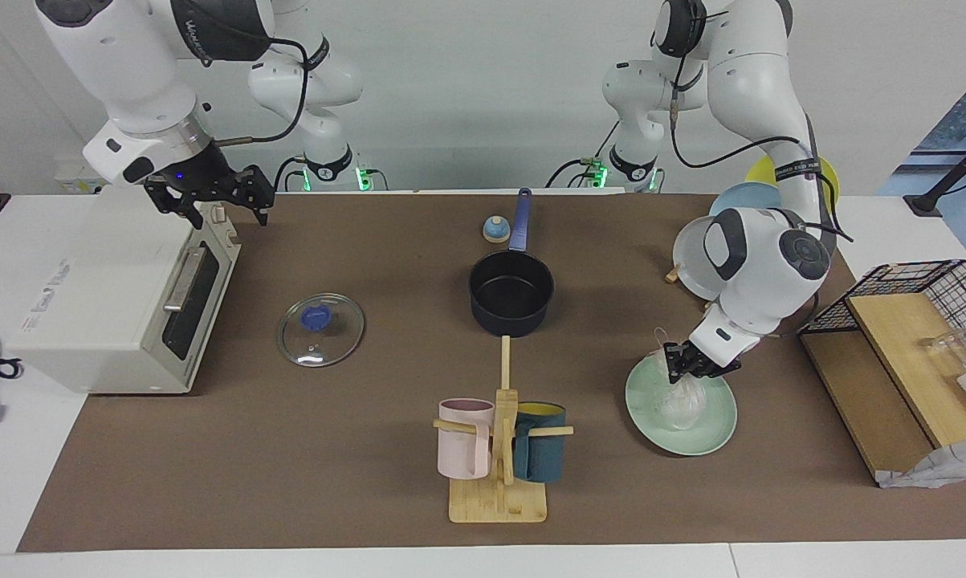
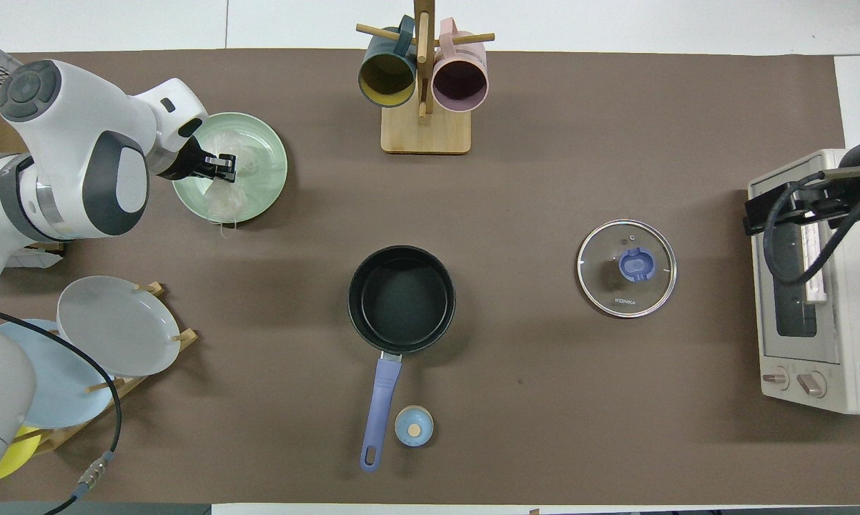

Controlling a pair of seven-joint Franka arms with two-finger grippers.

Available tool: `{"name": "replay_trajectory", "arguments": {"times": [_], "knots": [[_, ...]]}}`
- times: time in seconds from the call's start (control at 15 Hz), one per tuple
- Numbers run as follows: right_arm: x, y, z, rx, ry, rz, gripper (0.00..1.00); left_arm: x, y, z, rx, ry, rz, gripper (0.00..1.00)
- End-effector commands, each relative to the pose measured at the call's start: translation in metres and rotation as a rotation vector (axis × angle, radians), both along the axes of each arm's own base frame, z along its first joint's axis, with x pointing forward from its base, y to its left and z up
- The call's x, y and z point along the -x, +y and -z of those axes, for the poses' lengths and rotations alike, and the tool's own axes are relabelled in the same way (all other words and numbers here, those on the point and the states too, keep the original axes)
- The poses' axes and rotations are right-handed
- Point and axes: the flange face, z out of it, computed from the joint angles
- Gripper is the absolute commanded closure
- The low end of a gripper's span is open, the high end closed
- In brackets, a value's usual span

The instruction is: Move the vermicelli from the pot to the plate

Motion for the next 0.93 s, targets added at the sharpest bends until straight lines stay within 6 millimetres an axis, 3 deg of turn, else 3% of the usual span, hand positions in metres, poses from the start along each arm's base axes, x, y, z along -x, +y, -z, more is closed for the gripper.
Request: {"name": "replay_trajectory", "arguments": {"times": [0.0,0.2,0.4,0.53,0.67,0.87], "knots": [[0.014,-0.016,0.003,-0.009,0.023,0.027,0.0,-0.001,0.003,-0.007,-0.021,-0.029,0.035,0.0],[0.005,-0.016,-0.001,-0.007,-0.034,0.032,0.0,0.0,0.005,-0.035,-0.04,-0.029,0.035,0.0],[0.003,-0.017,-0.006,0.005,-0.046,0.031,0.0,0.012,0.024,-0.103,-0.043,-0.02,-0.047,0.0],[0.003,-0.01,-0.006,0.005,-0.048,0.021,0.0,0.029,0.028,-0.138,-0.079,0.002,-0.043,0.0],[0.003,-0.006,-0.006,0.002,-0.051,0.015,0.0,0.055,0.033,-0.182,-0.124,-0.004,-0.026,0.0],[0.0,-0.006,-0.008,-0.001,-0.071,0.017,0.0,0.095,0.04,-0.232,-0.133,0.039,-0.032,0.0]]}}
